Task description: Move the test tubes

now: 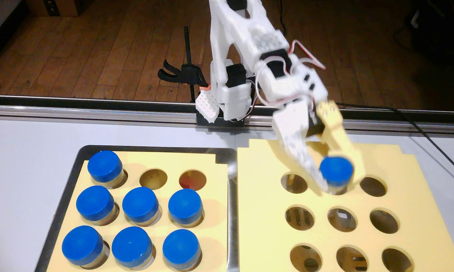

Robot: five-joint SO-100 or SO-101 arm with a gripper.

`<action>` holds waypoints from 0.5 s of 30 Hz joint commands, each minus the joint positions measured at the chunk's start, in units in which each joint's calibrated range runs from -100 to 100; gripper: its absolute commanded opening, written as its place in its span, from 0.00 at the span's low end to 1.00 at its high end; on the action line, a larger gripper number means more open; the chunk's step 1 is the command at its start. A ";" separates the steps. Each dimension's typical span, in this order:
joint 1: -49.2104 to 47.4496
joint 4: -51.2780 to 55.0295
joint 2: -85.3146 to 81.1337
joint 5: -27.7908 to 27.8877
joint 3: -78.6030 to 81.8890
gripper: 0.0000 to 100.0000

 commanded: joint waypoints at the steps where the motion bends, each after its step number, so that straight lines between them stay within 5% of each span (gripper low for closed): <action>1: -1.42 1.04 1.08 -0.30 -1.01 0.09; 10: 0.36 0.46 0.38 -3.02 -2.46 0.34; 15: 4.14 0.46 0.38 -2.60 -8.72 0.37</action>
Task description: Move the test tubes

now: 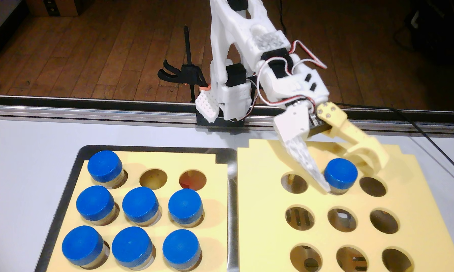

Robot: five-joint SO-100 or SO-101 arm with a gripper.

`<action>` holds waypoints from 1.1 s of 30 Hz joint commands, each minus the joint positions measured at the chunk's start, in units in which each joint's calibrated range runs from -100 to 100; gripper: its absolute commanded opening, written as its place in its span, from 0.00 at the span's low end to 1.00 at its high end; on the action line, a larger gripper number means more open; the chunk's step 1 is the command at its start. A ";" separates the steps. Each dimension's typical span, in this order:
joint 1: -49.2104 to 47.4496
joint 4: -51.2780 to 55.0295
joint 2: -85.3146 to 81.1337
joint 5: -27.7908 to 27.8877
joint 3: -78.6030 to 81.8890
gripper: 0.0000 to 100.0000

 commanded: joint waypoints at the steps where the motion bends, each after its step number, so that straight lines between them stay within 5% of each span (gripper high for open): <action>1: 4.72 -0.69 -0.81 0.10 -7.09 0.37; 8: 16.87 -0.11 -11.75 0.16 -9.45 0.37; 14: 45.18 -0.31 -31.29 0.16 14.25 0.37; 17: 51.77 -0.69 -33.20 1.05 21.60 0.37; 33: 55.99 -11.02 -3.76 5.91 7.62 0.37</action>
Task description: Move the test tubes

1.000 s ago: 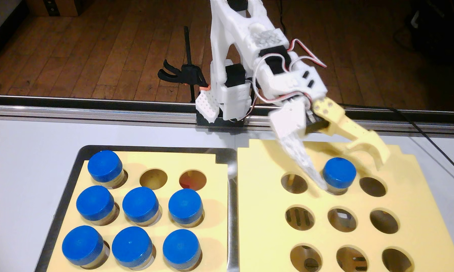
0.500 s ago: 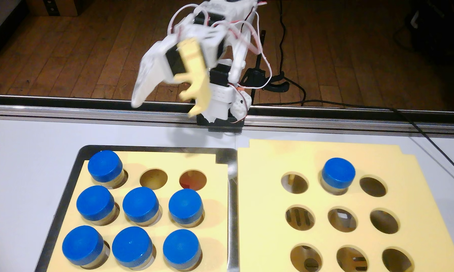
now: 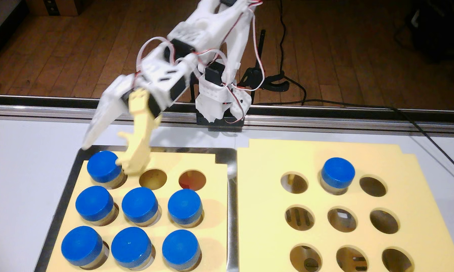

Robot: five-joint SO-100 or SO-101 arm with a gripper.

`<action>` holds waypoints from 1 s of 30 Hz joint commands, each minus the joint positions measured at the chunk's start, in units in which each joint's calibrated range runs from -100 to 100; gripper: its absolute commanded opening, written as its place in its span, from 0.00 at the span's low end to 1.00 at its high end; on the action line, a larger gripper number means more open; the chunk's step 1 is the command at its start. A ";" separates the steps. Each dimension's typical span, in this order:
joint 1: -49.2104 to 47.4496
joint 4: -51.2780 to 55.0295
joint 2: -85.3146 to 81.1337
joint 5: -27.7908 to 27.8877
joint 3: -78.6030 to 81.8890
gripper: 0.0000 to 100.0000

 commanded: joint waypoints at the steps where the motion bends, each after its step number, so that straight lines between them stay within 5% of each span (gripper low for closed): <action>1: -0.21 -1.77 8.33 0.91 -10.55 0.37; 7: -1.32 -1.77 13.37 1.48 -15.18 0.36; 13: -3.24 -1.57 13.28 1.54 -14.82 0.21; 25: -5.62 -0.99 12.33 1.48 -16.27 0.08; 30: -3.91 16.56 5.38 1.59 -28.62 0.08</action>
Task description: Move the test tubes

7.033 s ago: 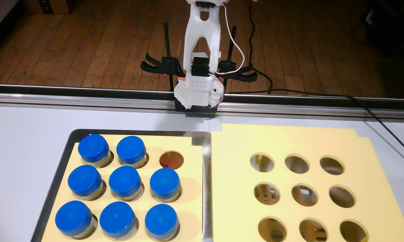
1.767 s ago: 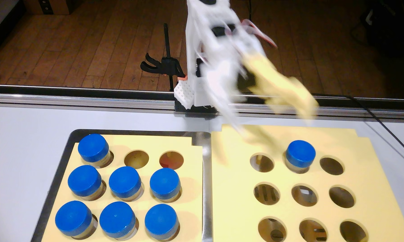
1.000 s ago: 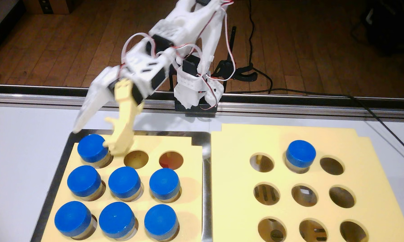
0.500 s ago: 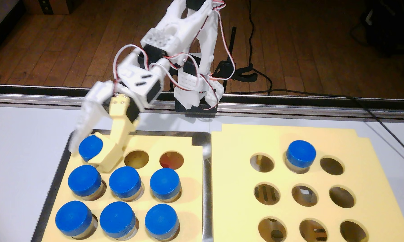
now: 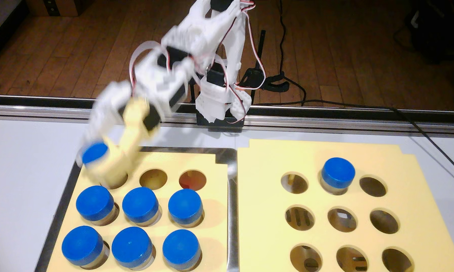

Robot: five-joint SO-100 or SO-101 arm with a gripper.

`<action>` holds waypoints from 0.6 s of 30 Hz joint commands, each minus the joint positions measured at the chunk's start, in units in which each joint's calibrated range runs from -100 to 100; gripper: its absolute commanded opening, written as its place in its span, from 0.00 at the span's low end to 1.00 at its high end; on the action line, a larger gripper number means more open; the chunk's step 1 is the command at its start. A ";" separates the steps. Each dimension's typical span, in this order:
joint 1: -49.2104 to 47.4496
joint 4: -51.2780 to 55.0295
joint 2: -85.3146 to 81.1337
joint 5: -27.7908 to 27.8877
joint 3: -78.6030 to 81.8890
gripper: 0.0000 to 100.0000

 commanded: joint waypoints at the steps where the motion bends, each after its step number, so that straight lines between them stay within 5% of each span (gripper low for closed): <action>1: 2.34 23.90 -7.11 0.11 -17.26 0.08; 10: 1.37 28.92 -13.37 -0.42 -42.41 0.08; 18: -14.63 29.01 -20.49 -0.42 -34.51 0.08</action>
